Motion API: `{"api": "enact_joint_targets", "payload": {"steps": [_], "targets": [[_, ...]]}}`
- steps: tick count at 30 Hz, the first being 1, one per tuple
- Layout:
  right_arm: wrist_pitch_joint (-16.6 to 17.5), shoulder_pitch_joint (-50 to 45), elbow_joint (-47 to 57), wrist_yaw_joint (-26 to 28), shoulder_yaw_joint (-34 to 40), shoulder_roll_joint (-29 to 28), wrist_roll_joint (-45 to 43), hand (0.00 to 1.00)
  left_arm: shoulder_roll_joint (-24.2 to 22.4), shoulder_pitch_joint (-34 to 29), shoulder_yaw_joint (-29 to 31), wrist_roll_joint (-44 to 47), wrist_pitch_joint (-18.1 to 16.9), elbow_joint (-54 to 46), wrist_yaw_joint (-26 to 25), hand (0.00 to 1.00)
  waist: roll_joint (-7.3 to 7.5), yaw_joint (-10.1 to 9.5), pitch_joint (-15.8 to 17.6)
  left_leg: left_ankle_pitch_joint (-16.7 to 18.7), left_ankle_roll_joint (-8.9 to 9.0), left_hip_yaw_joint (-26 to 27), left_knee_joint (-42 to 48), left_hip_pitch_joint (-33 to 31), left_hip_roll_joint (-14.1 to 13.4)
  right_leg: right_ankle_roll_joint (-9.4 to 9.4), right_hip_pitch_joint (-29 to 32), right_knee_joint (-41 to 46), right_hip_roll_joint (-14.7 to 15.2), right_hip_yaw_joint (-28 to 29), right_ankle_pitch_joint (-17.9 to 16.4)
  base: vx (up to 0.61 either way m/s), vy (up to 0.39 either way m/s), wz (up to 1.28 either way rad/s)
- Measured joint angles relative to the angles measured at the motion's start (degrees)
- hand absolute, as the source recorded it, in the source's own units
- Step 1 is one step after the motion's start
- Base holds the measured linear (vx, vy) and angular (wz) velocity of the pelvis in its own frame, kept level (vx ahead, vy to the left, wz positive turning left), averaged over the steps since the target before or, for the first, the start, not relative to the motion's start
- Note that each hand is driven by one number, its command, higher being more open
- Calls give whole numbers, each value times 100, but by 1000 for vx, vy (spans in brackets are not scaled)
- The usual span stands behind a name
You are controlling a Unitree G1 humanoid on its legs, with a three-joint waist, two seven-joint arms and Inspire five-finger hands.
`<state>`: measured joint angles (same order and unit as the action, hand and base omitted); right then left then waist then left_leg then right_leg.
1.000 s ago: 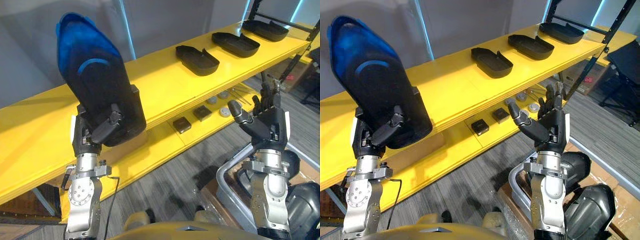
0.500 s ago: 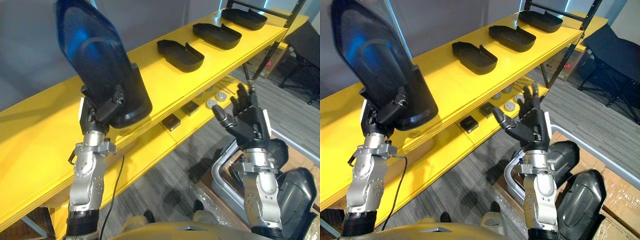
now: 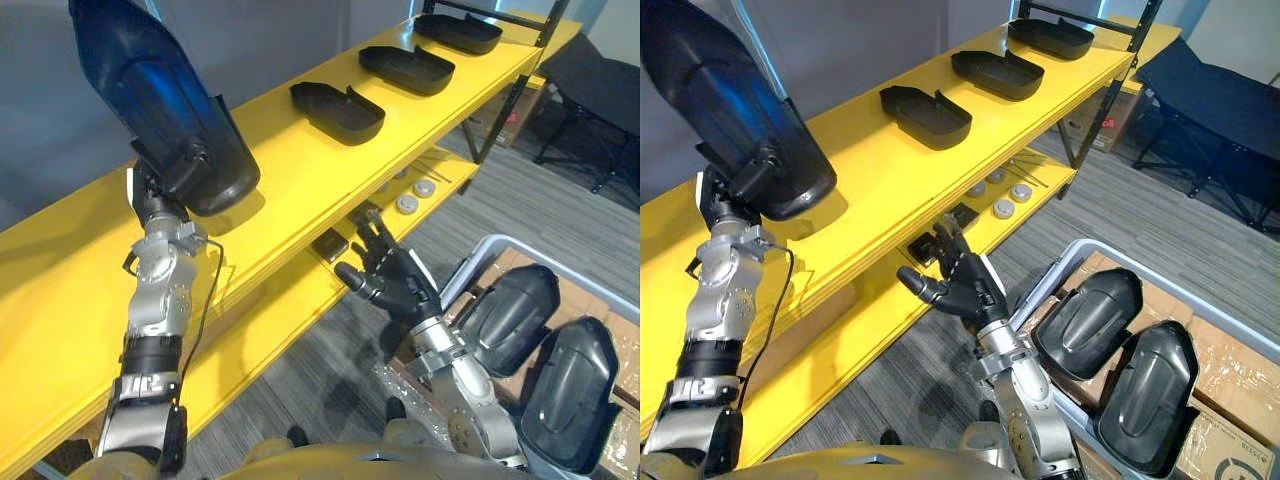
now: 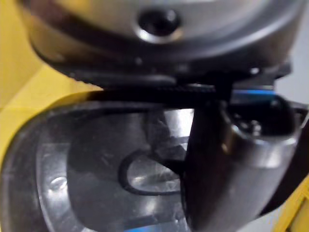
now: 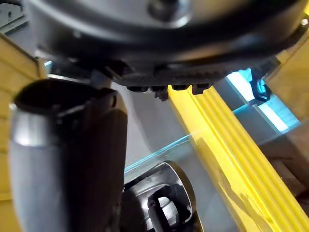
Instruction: Walk over and take three plastic housings, then place them on the shelf
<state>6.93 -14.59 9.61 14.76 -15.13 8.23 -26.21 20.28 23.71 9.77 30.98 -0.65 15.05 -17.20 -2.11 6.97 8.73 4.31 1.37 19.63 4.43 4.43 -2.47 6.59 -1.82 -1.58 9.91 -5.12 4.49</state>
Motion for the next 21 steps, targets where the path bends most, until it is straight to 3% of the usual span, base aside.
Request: {"api": "enact_joint_targets", "payload": {"steps": [3,8,21], "targets": [[-37,-37,10,-24,-203,4,0,100,67,119,-2,145,9,347,-26,0,-16,105,-3,-68,10,69,-121,-11,4,-10,123,44,-15,76,-7,-47,-22,-11],[-51,-56,78,-148,-473,75,24,100,103,314,-96,460,446,1068,33,0,-56,267,0,-128,25,125,-193,-149,-2,14,330,61,-46,137,14,-21,-22,-4],[-58,-89,251,-550,-526,266,15,100,141,589,-207,919,730,1527,69,0,-260,287,120,-170,18,141,-266,-197,-15,-1,427,66,-72,181,21,-22,-15,-1]]}}
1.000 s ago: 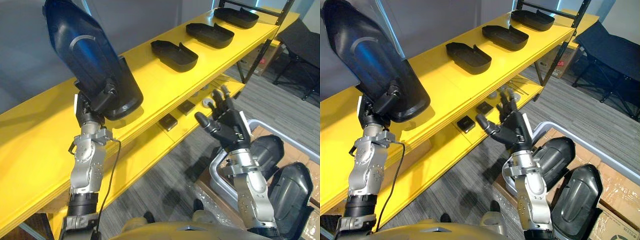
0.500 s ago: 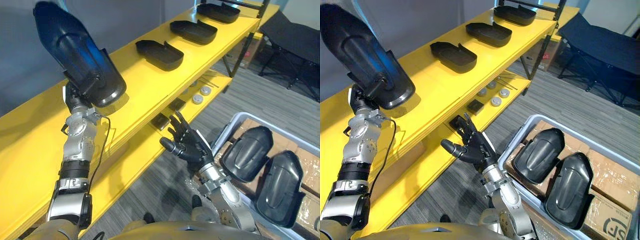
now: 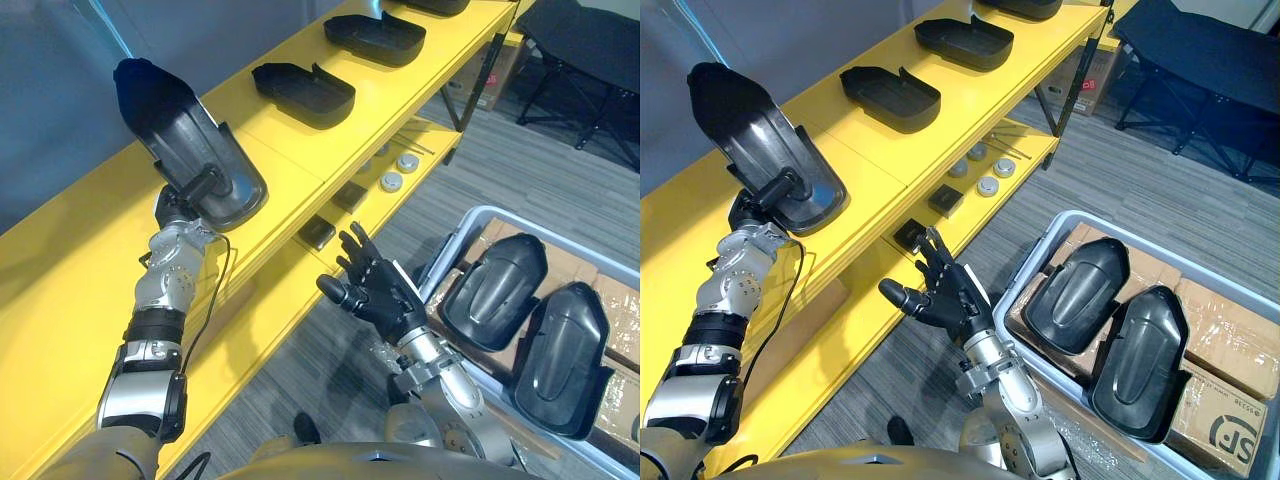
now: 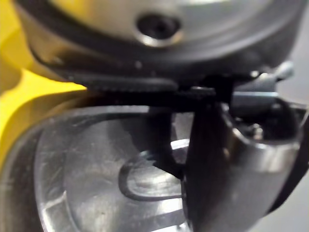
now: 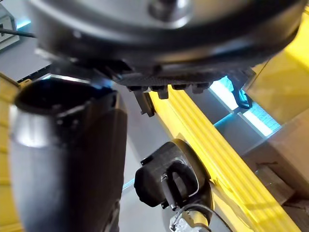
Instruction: Walk over and take three plastic housings, then place them on the shelf
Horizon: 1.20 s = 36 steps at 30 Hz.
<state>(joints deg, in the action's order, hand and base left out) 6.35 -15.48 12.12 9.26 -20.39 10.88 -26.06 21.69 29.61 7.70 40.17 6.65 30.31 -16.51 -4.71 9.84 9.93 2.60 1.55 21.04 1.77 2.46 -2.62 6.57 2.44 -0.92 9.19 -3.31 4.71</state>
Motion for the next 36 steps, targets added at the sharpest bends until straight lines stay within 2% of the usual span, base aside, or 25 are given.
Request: {"api": "enact_joint_targets", "payload": {"steps": [2,3,10,18,22,28,32,36], "targets": [[1,7,3,-127,-55,72,-4,100,6,143,3,4,36,163,-51,0,1,-8,3,-1,1,-16,5,3,1,-1,-17,2,-1,-22,-1,-52,-17,3],[1,16,4,-182,-100,80,-5,100,57,206,4,15,75,267,-100,100,4,-3,16,-3,3,-19,14,3,-9,-3,-17,6,5,-7,-2,-46,-14,1],[2,62,10,-372,-320,193,-7,100,168,466,13,20,190,412,-510,100,24,6,184,-1,5,-11,54,-8,-39,-11,17,77,15,7,-8,-44,-15,-1],[23,97,263,-613,-411,239,-21,100,181,745,17,-10,228,655,-585,100,54,24,315,-2,13,-58,160,-104,-59,-19,58,123,29,-56,-15,-48,-10,2],[23,187,270,-723,-453,239,-25,100,181,864,12,-17,216,747,-590,100,114,30,363,-2,13,-91,205,-118,-68,-22,60,173,36,-97,-21,-35,-3,4],[25,252,270,-823,-458,239,-145,100,180,964,-12,-23,197,747,-838,100,153,77,431,-5,15,-100,208,-129,-57,-24,63,177,50,-98,-22,-12,2,0],[26,275,270,-872,-464,238,-137,100,169,1134,-60,-109,179,800,-1430,100,171,160,463,-12,22,-103,207,-157,-63,-20,92,178,46,-97,-18,0,0,0],[36,261,270,-949,-481,239,-132,100,164,1484,-1,-993,226,1110,-2144,100,190,217,475,-31,28,-93,198,-195,-85,3,141,172,21,-92,22,0,0,0]]}}
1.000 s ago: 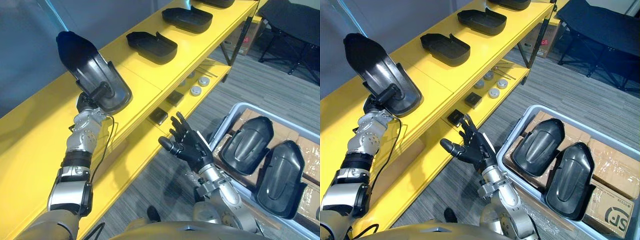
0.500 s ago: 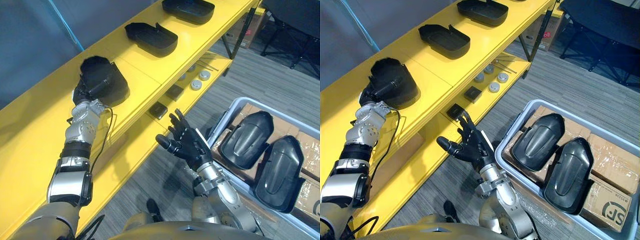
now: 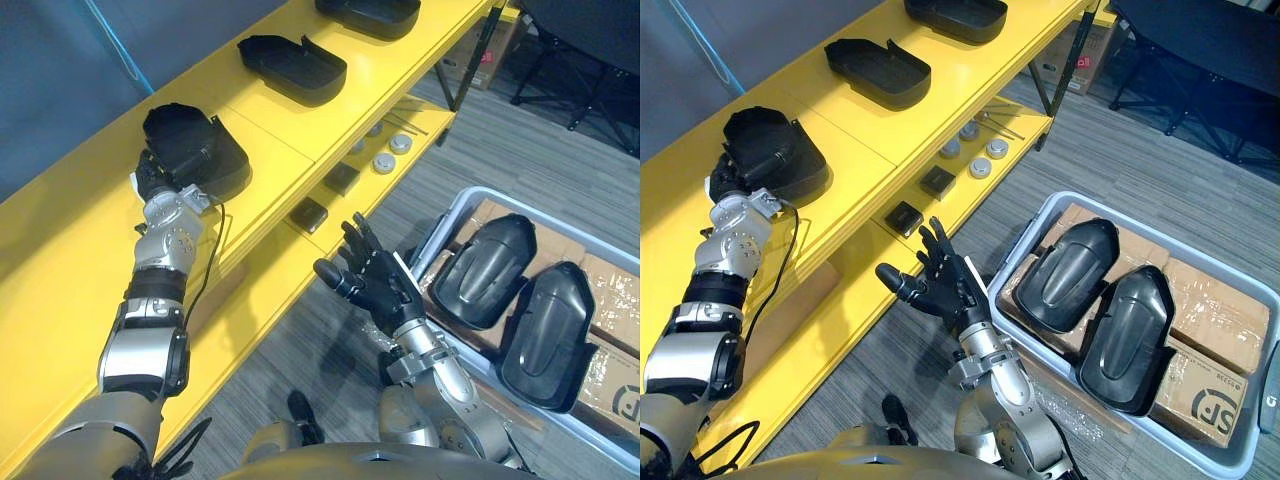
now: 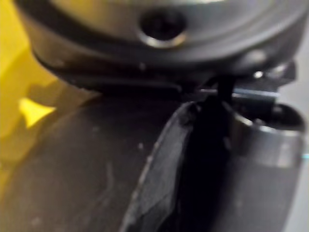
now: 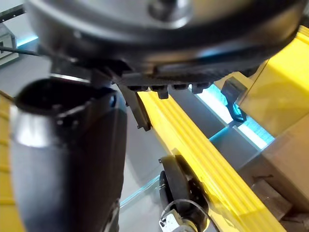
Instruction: Walk over and take three plastic housings, then place them on the shelf
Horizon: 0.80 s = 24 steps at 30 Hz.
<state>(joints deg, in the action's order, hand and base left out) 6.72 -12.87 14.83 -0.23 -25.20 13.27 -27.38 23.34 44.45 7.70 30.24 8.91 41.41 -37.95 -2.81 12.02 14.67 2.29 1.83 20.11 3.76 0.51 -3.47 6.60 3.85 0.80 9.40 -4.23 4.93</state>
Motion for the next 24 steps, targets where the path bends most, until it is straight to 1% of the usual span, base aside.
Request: {"api": "enact_joint_targets", "payload": {"steps": [1,2,4,5,8,10,13,16,18,21,23,24], "targets": [[44,-25,0,-30,-1,0,10,100,36,39,126,-337,23,92,-247,100,0,6,0,-10,11,2,0,5,-15,-2,-4,-1,-16,0,0,0,0,0],[102,-40,-1,-41,6,0,21,100,132,38,253,-435,155,128,-381,100,0,6,0,-12,14,1,-1,8,-31,-6,-10,-4,-34,-3,2,0,0,0],[216,-32,0,-41,34,0,68,100,279,30,402,-639,292,228,-445,100,10,-11,6,-14,18,-17,-3,19,-52,-10,-46,-24,-55,-20,2,32,-25,7],[304,-29,0,-44,82,0,248,100,358,29,467,-641,368,267,-460,100,18,-39,10,-14,19,-48,-4,39,-57,-13,-107,-72,-60,-48,4,28,-20,12],[447,25,0,-56,197,1,441,100,425,-12,530,-677,405,337,-469,100,37,-91,7,-10,23,-144,-13,103,-56,-22,-283,-178,-59,-154,10,13,-4,18],[519,194,0,-105,310,4,452,100,428,-73,681,-848,409,373,-472,100,63,-194,-4,-8,27,-178,-12,120,-60,-31,-335,-212,-63,-186,16,-9,-1,8],[520,345,0,-197,495,37,450,100,433,-235,756,-938,397,375,-462,100,84,-267,-12,-4,32,-225,-26,207,-55,-39,-477,-286,-62,-233,24,-14,-2,5],[531,420,0,-226,710,47,452,100,502,-306,888,-1034,354,421,-438,100,154,-300,-52,-8,40,-267,-25,211,-63,-50,-518,-317,-70,-280,32,-28,-8,8],[531,483,0,-279,847,54,487,100,527,-438,896,-1030,141,421,-435,100,183,-312,-69,-8,40,-277,-25,219,-60,-53,-562,-366,-70,-294,53,-28,-8,3],[530,536,0,-304,1134,66,672,100,526,-511,890,-996,-251,406,-424,100,256,-400,-113,-15,49,-307,-25,221,-63,-60,-601,-409,-77,-327,74,-22,-9,5],[530,746,-2,-277,1320,71,670,100,507,-813,883,-917,-678,-28,-415,100,306,-403,-142,-20,46,-317,-32,227,-45,-62,-610,-408,-73,-360,77,-26,-2,4],[530,803,-3,-267,1375,72,670,100,484,-907,884,-828,-757,-236,-410,100,315,-406,-149,-25,42,-328,-41,235,-11,-62,-620,-407,-68,-375,77,-29,14,7]]}}
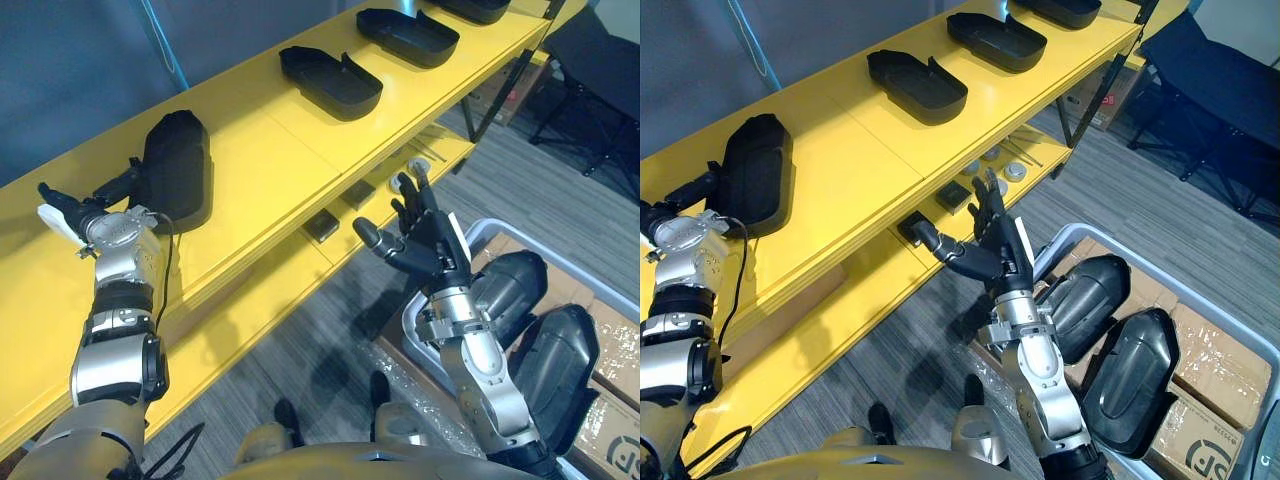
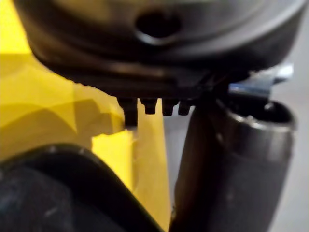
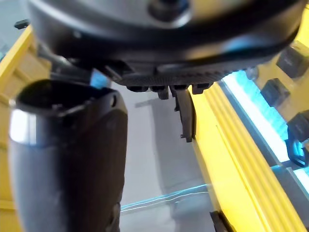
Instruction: Walk over and take three plastic housings, then place them on the shelf
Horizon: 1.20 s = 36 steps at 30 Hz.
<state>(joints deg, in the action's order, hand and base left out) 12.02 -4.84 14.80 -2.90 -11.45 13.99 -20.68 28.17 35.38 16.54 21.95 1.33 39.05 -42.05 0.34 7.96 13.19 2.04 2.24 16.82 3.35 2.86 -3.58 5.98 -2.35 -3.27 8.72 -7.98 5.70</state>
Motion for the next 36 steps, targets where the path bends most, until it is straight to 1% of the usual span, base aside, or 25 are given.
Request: {"api": "enact_joint_targets", "payload": {"steps": [2,3,5,7,8,10,11,12,13,14,16,18,21,22,23,24,26,27,29,31,32,33,34,35,36], "targets": [[0,204,-13,6,177,25,65,100,-200,-347,0,49,-246,-862,24,100,5,-45,-55,-42,-11,-71,-87,89,20,-2,-92,-1,14,-86,-2,-22,10,14],[0,244,-12,5,205,30,137,100,-270,-447,1,47,-299,-1100,25,100,1,-63,-98,-49,-11,-89,-101,89,28,-5,-98,-1,15,-114,-4,-14,3,15],[-9,443,-24,0,228,66,230,100,-602,-749,-6,47,-529,-1893,153,100,-22,-175,-220,-103,-14,-154,-203,171,53,-14,-181,-9,21,-187,-11,-22,1,15],[-35,590,-72,-4,195,84,232,100,-774,-997,-31,46,-582,-2329,283,100,-55,-184,-337,-157,-21,-240,-278,183,77,-30,-211,-17,31,-294,-24,-37,-7,22],[-51,708,-114,-22,193,86,234,100,-929,-1226,-126,46,-625,-2752,435,100,-84,-252,-409,-197,-19,-276,-329,193,92,-40,-220,-17,40,-344,-32,-41,-6,18],[-90,813,-202,-30,191,84,238,100,-1077,-1444,-238,47,-624,-3217,587,100,-97,-332,-427,-249,-18,-315,-388,238,102,-46,-267,-17,44,-397,-38,-61,-9,15],[-149,868,-311,-19,178,80,240,100,-1203,-1707,-340,46,-625,-3748,775,100,-102,-374,-466,-315,-14,-376,-487,282,108,-66,-298,-12,42,-471,-54,-61,-13,19],[-156,874,-348,-16,175,79,239,100,-1239,-1810,-388,46,-625,-3970,842,100,-105,-397,-487,-333,-9,-391,-521,283,109,-68,-295,-12,40,-498,-55,-54,-13,20],[-164,884,-408,-9,174,76,236,100,-1292,-1996,-469,46,-625,-4405,999,100,-114,-460,-501,-384,-3,-423,-597,307,111,-71,-300,-12,37,-542,-58,-32,-11,11],[-168,891,-432,11,175,73,234,100,-1313,-2086,-497,45,-629,-4600,1072,100,-120,-470,-505,-411,-2,-441,-629,320,112,-76,-309,-12,36,-567,-62,-41,-15,16],[-214,967,-555,238,165,45,232,100,-1485,-2462,-498,45,-671,-5248,1361,100,-172,-497,-579,-513,5,-522,-790,377,116,-106,-353,-40,25,-665,-85,-38,-17,17],[-359,1090,-610,442,88,25,232,100,-1595,-2750,-500,31,-781,-5538,1472,100,-203,-512,-657,-539,16,-593,-808,367,114,-95,-404,-104,14,-745,-77,-20,-19,18],[-510,1368,-827,642,-281,36,237,100,-1863,-3253,-495,-210,-879,-5803,1483,100,-234,-635,-727,-558,44,-711,-808,368,86,-82,-482,-117,-13,-876,-72,-7,-28,22],[-569,1499,-960,640,-499,22,242,100,-1982,-3530,-495,-481,-902,-5850,1481,100,-234,-703,-736,-575,53,-805,-810,353,78,-88,-488,-119,-22,-969,-86,-25,-38,29],[-642,1609,-1094,641,-691,-5,248,100,-2091,-3800,-492,-645,-909,-5878,1494,100,-228,-840,-742,-582,64,-842,-810,344,64,-96,-499,-122,-35,-1006,-99,-26,-36,28],[-669,1662,-1181,642,-790,-28,259,100,-2139,-3936,-486,-703,-928,-5880,1494,100,-221,-899,-747,-586,69,-873,-811,333,61,-96,-509,-122,-38,-1040,-107,-18,-33,29],[-770,1835,-1555,614,-1146,-144,526,100,-2328,-4480,-471,-920,-1018,-5881,1509,100,-142,-1097,-818,-624,83,-1081,-812,231,66,-96,-531,-123,-42,-1252,-141,6,-24,43],[-782,1863,-1635,607,-1222,-164,556,100,-2371,-4594,-468,-935,-1031,-5881,1528,100,-119,-1155,-831,-631,83,-1123,-812,214,68,-94,-547,-123,-42,-1299,-145,18,-21,46],[-803,2111,-2030,608,-1476,-319,666,100,-2514,-4992,-414,-925,-1110,-5879,1544,100,-19,-1370,-893,-657,78,-1283,-811,156,93,-90,-593,-122,-33,-1473,-172,18,-12,39],[-805,2340,-2284,598,-1622,-480,638,100,-2600,-5165,-376,-873,-1177,-5879,1583,100,18,-1500,-913,-665,75,-1371,-810,147,108,-96,-631,-122,-24,-1546,-178,10,0,26],[-805,2615,-2514,548,-1775,-655,504,100,-2680,-5280,-378,-835,-1273,-5881,1678,100,33,-1583,-922,-678,72,-1454,-811,146,127,-91,-684,-122,-6,-1632,-187,-2,2,29],[-804,2741,-2615,510,-1844,-742,390,100,-2708,-5330,-384,-834,-1320,-5884,1753,100,37,-1597,-925,-680,76,-1496,-812,139,133,-80,-695,-122,5,-1679,-202,-35,-2,36],[-800,2979,-2806,449,-1956,-930,174,100,-2749,-5404,-417,-827,-1382,-5888,1968,100,36,-1641,-924,-678,96,-1566,-814,131,149,-83,-728,-122,19,-1756,-232,-49,-2,27],[-795,3076,-2902,407,-1987,-1032,94,100,-2754,-5410,-458,-800,-1387,-5888,2086,100,35,-1688,-923,-682,100,-1578,-815,129,154,-102,-745,-122,23,-1792,-260,-46,-1,33],[-749,3247,-3141,298,-2048,-1253,-46,100,-2756,-5418,-578,-713,-1388,-5920,2313,100,38,-1752,-925,-695,107,-1639,-818,115,171,-99,-776,-122,26,-1865,-278,-31,4,34]]}}
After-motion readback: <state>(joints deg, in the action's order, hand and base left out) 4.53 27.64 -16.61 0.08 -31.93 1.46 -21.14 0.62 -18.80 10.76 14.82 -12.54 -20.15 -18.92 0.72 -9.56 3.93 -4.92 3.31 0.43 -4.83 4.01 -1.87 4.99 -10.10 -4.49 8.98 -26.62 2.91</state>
